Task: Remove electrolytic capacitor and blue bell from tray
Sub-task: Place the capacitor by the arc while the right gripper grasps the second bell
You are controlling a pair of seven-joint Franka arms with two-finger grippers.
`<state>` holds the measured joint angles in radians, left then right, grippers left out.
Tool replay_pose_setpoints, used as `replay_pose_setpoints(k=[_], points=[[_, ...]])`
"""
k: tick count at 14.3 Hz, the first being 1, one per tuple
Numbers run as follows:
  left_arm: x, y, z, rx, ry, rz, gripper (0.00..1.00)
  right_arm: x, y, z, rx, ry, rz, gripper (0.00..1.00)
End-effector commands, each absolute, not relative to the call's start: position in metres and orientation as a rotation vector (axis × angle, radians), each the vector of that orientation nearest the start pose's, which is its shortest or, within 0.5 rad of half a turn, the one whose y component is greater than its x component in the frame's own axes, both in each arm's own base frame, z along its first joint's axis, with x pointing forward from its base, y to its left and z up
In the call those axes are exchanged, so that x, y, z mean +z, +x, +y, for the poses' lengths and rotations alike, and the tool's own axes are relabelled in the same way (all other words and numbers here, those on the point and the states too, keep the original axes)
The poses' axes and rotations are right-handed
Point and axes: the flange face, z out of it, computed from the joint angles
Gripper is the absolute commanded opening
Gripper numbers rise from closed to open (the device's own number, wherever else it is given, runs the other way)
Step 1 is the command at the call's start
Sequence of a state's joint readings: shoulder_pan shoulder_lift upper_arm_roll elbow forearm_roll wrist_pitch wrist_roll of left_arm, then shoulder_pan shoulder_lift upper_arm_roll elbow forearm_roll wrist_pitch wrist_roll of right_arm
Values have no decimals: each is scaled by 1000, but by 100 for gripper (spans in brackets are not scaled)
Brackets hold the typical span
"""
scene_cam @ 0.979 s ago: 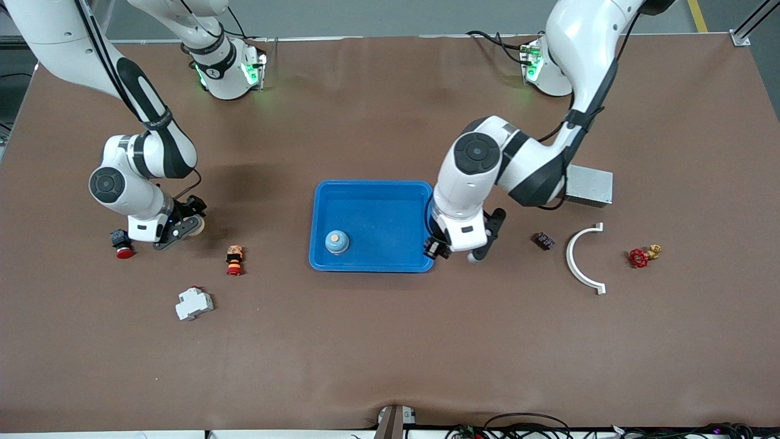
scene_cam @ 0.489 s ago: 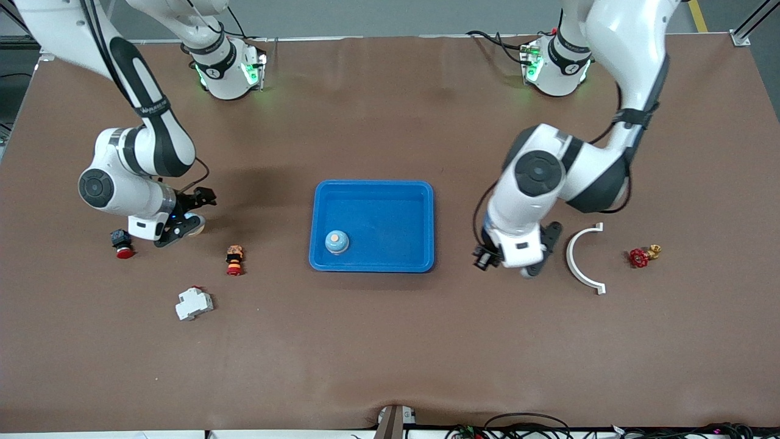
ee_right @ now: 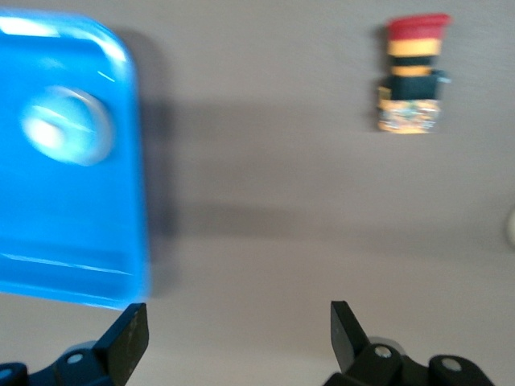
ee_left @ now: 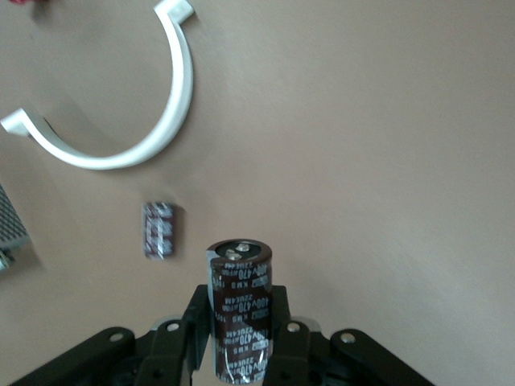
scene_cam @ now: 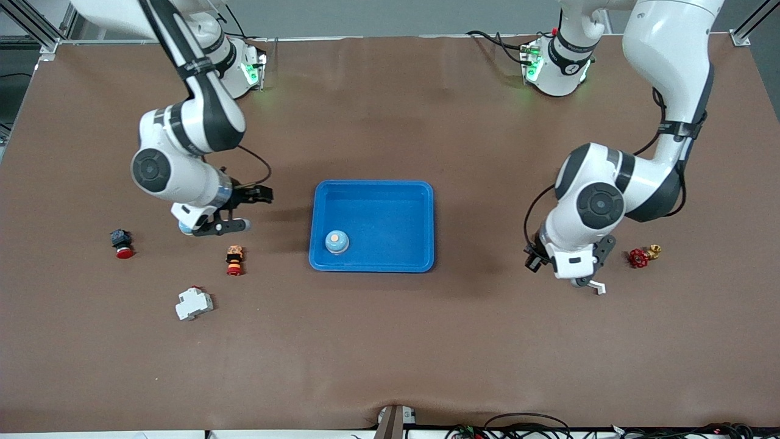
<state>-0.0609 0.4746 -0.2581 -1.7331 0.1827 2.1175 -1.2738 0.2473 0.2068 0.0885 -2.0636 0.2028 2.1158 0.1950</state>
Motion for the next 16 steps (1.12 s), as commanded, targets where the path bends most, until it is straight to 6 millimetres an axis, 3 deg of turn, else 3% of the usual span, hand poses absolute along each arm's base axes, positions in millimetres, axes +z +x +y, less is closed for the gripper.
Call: replay_pose_setpoints(k=[1, 4, 6, 8, 10, 12, 14, 16], points=[[308, 628, -159, 48, -2772, -1265, 0, 344, 542, 258, 251, -2964, 149, 100], [307, 631, -139, 61, -2772, -1233, 0, 327, 553, 324, 215, -2954, 226, 100], [305, 633, -124, 69, -2790, -1187, 0, 315, 564, 343, 193, -2958, 201, 100], [300, 638, -102, 82, -2788, -1188, 0, 310, 578, 352, 163, -2967, 162, 100], [287, 641, -85, 99, -2785, -1189, 0, 287, 585, 366, 103, -3065, 26, 100], [279, 643, -73, 112, -2789, -1185, 0, 266, 589, 365, 70, -3148, -77, 100], [267, 646, -43, 123, -2782, -1225, 0, 261, 589, 370, 68, -3149, -170, 100], [257, 645, -32, 137, -2784, -1226, 0, 255, 590, 372, 80, -3144, -188, 100]])
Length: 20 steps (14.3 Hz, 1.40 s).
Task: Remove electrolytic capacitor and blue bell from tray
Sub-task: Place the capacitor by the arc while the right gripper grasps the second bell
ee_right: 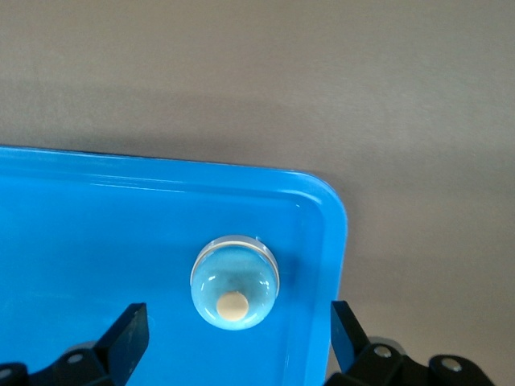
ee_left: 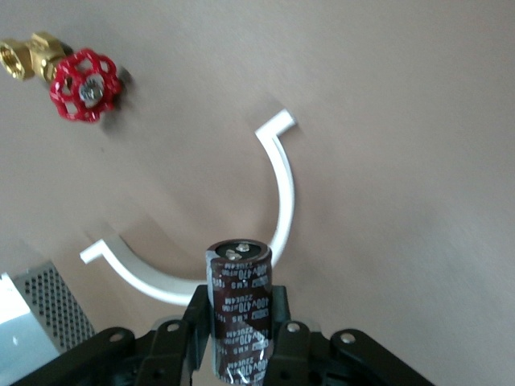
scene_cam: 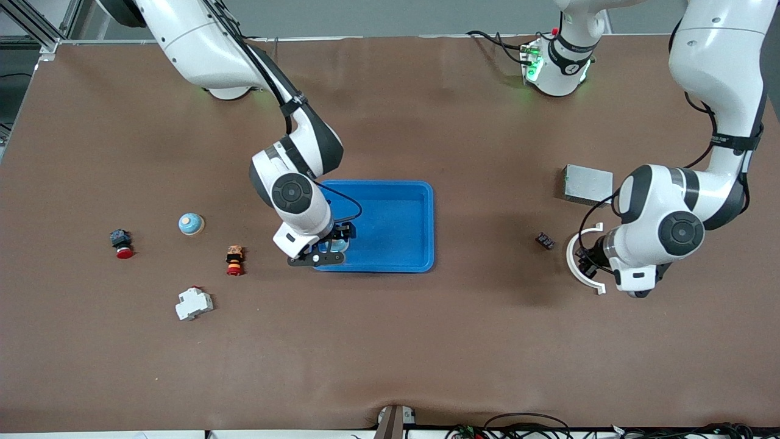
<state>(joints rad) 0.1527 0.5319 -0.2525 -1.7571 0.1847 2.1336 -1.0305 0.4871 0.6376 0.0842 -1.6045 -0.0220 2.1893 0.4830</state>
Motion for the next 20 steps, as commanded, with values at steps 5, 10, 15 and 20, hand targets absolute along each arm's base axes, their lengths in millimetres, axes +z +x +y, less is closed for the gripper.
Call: replay_pose_setpoints(k=[5, 10, 15, 20], points=[[236, 629, -29, 150, -2787, -1233, 0, 227, 580, 392, 71, -3133, -234, 100], [223, 633, 14, 127, -2805, -1263, 0, 213, 570, 397, 108, -3141, -256, 100], [209, 633, 31, 116, -2844, -1224, 0, 202, 566, 388, 139, -3154, -271, 100], [235, 632, 45, 80, -2881, -1137, 100, 194, 566, 380, 147, -3155, -272, 100]])
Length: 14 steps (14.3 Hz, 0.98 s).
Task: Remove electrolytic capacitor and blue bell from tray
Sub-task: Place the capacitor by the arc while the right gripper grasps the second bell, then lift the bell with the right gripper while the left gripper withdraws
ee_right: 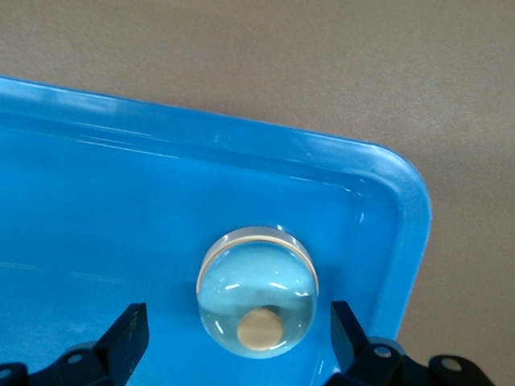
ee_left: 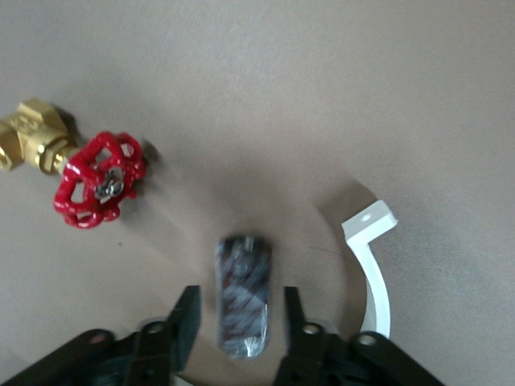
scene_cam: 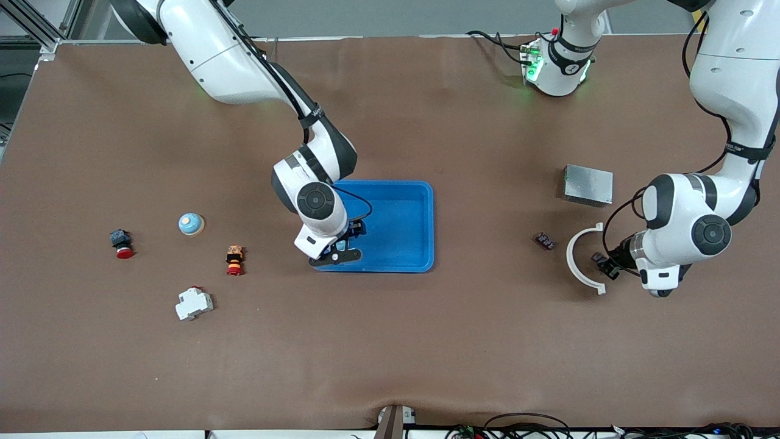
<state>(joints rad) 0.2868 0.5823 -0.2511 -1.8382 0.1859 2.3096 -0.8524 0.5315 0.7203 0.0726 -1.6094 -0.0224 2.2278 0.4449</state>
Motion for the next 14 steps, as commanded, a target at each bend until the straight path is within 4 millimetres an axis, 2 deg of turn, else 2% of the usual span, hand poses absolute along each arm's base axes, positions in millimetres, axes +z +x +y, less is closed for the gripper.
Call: replay_pose_setpoints(k=[1, 3, 6, 9, 11, 13, 14], points=[[251, 634, 44, 64, -2884, -1120, 100, 193, 564, 381, 145, -3153, -277, 100], [300, 645, 47, 32, -2893, -1069, 100, 189, 562, 382, 130, -3148, -280, 100], [371, 652, 37, 32, -2945, -878, 100, 185, 561, 381, 124, -3146, -280, 100], [434, 650, 24, -64, -2970, -776, 100, 182, 560, 381, 128, -3147, -282, 100], [483, 647, 26, -149, -3001, -615, 100, 181, 560, 383, 125, -3144, -280, 100], [516, 646, 29, -127, -3011, -480, 100, 182, 560, 383, 124, -3142, -278, 100], [533, 644, 28, -101, -3009, -421, 100, 182, 560, 383, 123, -3141, -276, 83]])
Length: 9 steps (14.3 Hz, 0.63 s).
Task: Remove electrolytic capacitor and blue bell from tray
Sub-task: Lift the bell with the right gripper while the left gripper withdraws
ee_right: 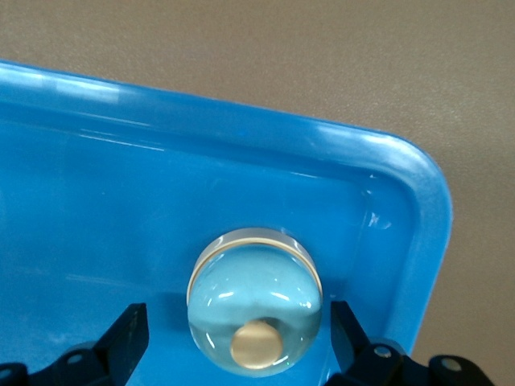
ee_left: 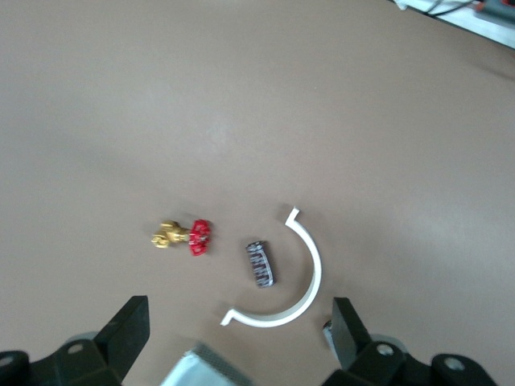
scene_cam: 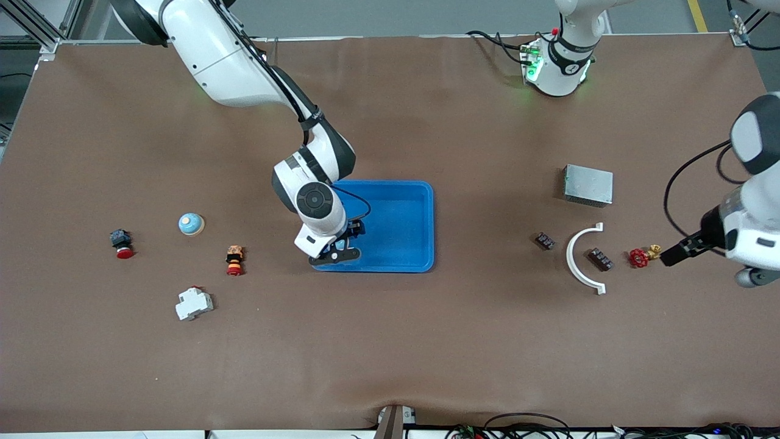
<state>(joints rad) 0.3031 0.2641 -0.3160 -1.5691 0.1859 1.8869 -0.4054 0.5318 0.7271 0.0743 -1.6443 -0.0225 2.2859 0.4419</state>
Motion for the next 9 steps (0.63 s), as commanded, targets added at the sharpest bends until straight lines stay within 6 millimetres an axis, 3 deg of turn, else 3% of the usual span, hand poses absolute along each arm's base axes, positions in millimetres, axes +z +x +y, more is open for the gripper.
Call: replay_pose_setpoints(k=[1, 2, 4, 5, 8, 9], points=[[560, 642, 31, -93, -3012, -308, 100, 182, 561, 382, 124, -3142, -274, 69], [581, 641, 30, -86, -3026, -185, 100, 182, 560, 383, 125, -3141, -276, 57], [591, 640, 37, -108, -3036, -146, 100, 182, 561, 383, 123, -3141, -275, 27], [595, 638, 35, -103, -3034, -143, 100, 182, 561, 382, 123, -3141, -273, 19], [622, 610, 26, -40, -3106, -156, 100, 186, 564, 381, 115, -3138, -266, 18], [642, 595, 20, -74, -3129, -179, 100, 189, 564, 382, 113, -3137, -266, 18]])
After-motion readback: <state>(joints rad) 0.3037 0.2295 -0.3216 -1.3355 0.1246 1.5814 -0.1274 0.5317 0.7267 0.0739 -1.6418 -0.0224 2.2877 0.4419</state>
